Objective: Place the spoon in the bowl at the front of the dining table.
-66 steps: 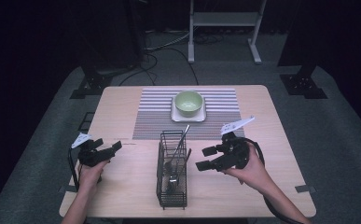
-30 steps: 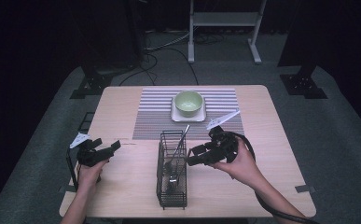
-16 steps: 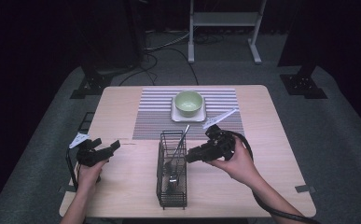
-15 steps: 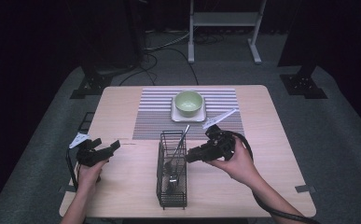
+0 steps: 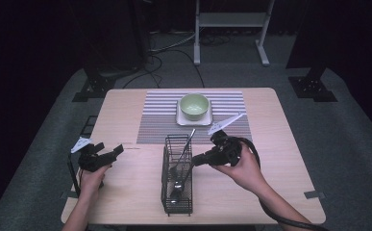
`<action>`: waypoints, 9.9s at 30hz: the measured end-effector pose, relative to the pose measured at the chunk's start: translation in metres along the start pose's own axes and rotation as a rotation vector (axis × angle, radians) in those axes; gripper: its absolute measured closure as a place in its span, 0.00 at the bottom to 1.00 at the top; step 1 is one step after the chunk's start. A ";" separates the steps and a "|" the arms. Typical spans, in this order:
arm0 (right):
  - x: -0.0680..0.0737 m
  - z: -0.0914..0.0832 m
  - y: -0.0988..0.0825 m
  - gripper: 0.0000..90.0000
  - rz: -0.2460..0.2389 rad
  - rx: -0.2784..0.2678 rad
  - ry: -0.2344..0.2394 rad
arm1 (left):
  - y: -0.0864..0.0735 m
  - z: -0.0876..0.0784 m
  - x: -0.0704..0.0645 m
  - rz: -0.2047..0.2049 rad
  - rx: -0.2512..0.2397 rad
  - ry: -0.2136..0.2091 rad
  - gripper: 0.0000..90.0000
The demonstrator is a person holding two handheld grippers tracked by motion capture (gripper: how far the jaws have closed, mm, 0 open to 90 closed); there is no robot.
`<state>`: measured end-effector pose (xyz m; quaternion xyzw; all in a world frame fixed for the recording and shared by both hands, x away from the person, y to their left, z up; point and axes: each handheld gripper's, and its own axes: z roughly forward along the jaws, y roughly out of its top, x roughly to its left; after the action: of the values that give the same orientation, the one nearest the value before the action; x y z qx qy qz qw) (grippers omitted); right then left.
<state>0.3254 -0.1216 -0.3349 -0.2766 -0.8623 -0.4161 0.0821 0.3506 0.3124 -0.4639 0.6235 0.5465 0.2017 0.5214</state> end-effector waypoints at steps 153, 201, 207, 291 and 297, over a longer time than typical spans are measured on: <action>-0.034 -0.127 -0.037 0.98 0.236 -0.328 0.125 | -0.001 0.001 -0.002 0.000 0.003 -0.005 0.00; -0.081 -0.128 -0.086 0.98 0.355 -0.302 -0.017 | -0.001 0.000 -0.001 0.000 0.001 -0.002 0.00; -0.085 -0.128 -0.088 0.98 0.360 -0.311 -0.039 | -0.001 0.000 -0.001 -0.001 0.001 -0.003 0.00; -0.134 -0.099 -0.033 0.98 0.416 -0.387 -0.144 | -0.001 0.001 0.000 0.001 0.003 -0.007 0.00; -0.138 -0.096 -0.030 0.98 0.420 -0.394 -0.152 | -0.001 0.001 0.000 -0.001 0.003 -0.007 0.00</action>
<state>0.4157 -0.2663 -0.3449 -0.4901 -0.6925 -0.5273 0.0462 0.3512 0.3117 -0.4648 0.6248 0.5452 0.1984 0.5225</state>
